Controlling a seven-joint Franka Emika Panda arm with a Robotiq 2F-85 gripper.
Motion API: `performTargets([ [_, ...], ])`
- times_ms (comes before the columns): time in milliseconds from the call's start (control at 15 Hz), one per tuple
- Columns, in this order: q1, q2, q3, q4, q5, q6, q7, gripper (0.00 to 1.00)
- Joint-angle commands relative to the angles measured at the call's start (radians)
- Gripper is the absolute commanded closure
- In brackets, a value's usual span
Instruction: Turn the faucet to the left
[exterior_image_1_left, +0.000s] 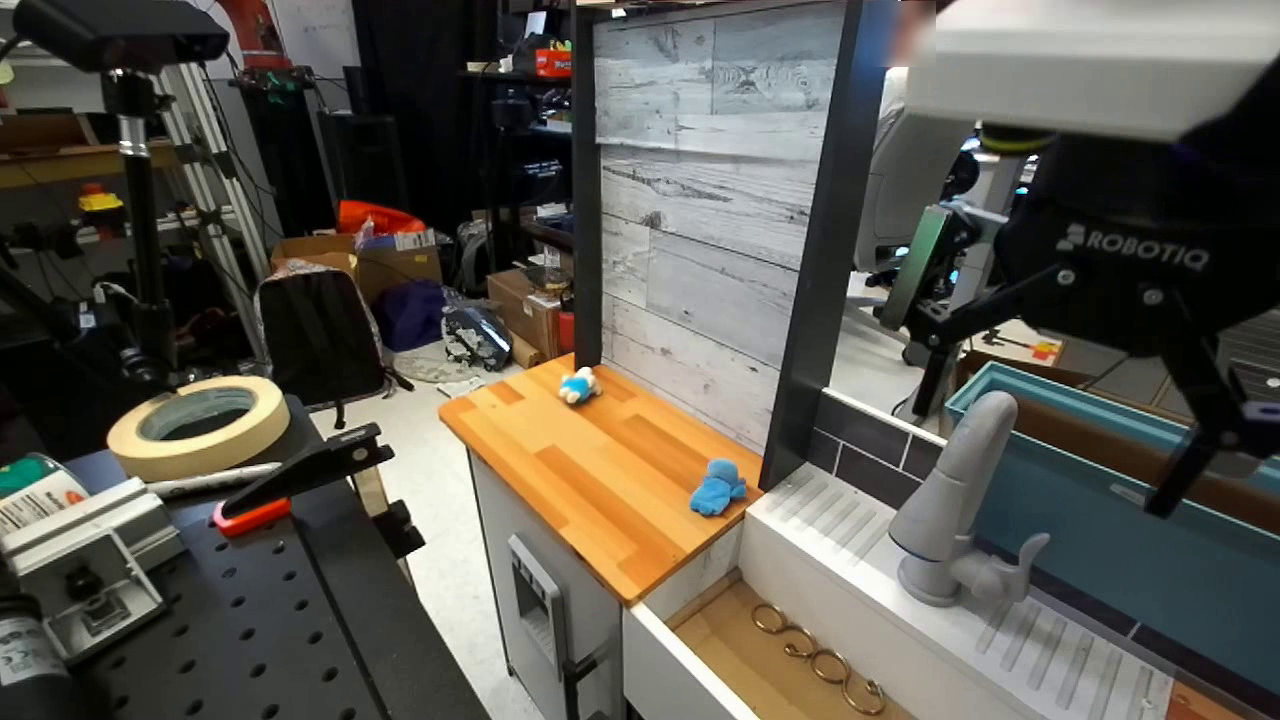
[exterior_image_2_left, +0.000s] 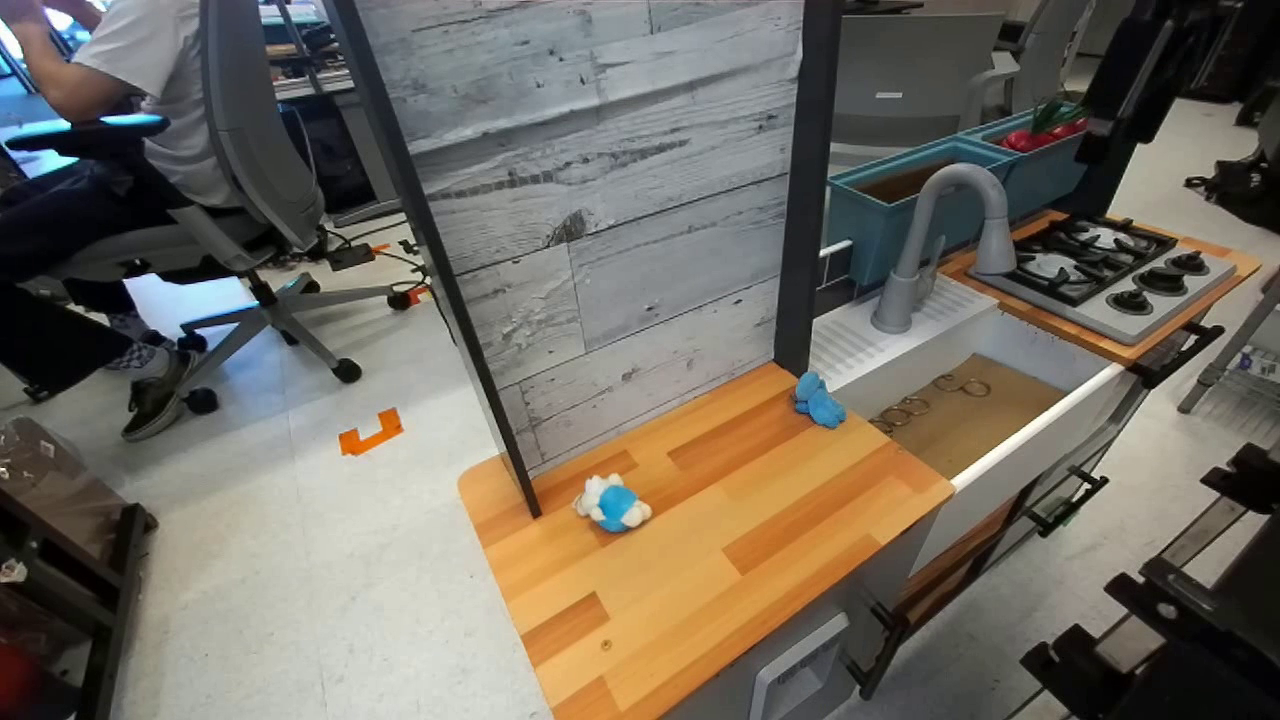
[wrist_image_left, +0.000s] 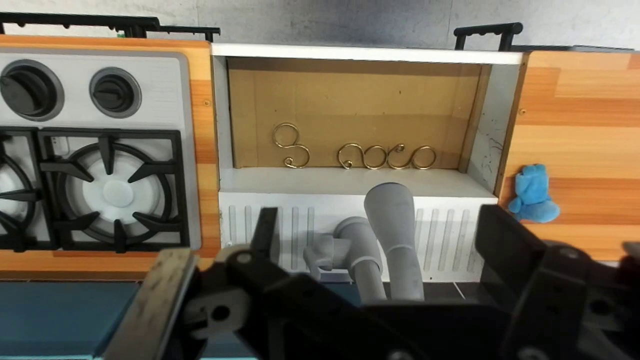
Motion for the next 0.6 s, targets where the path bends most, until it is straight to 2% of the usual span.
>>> performTargets([
  [0, -0.021, 0.098, 0.031, 0.088, -0.018, -0.005, -0.006, 0.00],
  [533, -0.015, 0.230, 0.059, 0.183, -0.045, -0.032, -0.001, 0.00],
])
